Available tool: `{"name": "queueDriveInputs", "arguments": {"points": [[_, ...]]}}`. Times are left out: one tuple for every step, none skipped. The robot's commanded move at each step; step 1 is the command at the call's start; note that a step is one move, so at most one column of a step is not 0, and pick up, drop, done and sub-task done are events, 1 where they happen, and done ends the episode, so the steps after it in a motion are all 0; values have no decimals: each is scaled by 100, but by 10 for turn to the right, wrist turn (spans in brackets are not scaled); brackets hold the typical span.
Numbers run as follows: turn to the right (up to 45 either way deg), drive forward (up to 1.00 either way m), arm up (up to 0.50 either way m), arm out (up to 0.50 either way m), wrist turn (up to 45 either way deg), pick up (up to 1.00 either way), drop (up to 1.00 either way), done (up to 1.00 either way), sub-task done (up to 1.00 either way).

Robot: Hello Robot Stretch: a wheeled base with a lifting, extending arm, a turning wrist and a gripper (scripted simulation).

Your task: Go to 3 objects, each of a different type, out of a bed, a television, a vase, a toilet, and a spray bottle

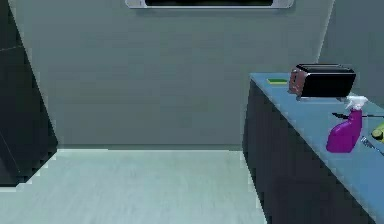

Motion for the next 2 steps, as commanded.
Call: {"name": "queueDriveInputs", "arguments": {"points": [[390,0,0,0,0,0,0,0,0],[0,0,0,0,0,0,0,0,100]]}}
